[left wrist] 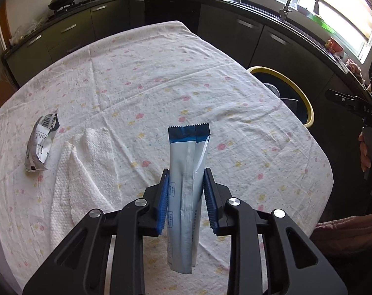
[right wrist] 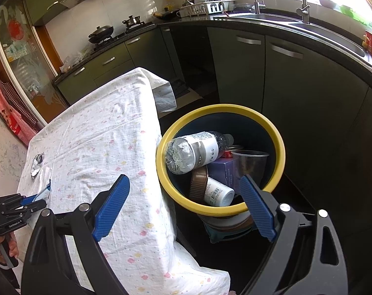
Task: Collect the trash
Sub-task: 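Carry the tube over the bin and open the left gripper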
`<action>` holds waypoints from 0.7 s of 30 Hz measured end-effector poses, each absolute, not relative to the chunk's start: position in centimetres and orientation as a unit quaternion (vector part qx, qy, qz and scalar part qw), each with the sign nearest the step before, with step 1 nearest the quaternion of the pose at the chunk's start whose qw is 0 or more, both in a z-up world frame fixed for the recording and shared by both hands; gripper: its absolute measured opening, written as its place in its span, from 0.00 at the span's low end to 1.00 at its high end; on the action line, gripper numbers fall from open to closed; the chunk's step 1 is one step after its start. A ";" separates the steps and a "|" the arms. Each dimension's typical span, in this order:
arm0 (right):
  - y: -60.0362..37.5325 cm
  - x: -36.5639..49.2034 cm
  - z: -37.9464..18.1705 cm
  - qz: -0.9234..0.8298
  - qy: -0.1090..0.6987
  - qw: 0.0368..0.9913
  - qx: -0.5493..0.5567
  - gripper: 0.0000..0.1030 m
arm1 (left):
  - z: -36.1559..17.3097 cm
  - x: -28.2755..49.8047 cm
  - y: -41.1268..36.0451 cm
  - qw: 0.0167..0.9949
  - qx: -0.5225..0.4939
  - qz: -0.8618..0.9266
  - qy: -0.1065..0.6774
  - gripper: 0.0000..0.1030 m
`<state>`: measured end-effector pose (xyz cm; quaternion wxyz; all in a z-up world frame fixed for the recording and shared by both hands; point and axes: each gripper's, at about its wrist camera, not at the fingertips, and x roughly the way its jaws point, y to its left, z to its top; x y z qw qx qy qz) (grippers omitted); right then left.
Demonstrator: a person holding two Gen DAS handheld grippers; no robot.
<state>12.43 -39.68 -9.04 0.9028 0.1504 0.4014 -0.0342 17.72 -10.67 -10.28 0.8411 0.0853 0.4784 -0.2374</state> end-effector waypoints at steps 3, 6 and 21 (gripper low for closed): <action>-39.4 12.6 -9.2 -0.030 0.403 0.902 0.150 0.84 | -9.3 17.4 -11.1 0.843 0.088 -0.244 0.471 0.27; -39.7 12.6 -9.2 -0.031 0.401 0.903 0.152 0.84 | -8.3 17.3 -12.2 0.843 0.095 -0.256 0.464 0.27; -47.7 8.6 -10.3 -0.124 0.378 0.899 0.184 0.84 | -4.6 20.6 -29.6 0.807 0.144 -0.387 0.423 0.27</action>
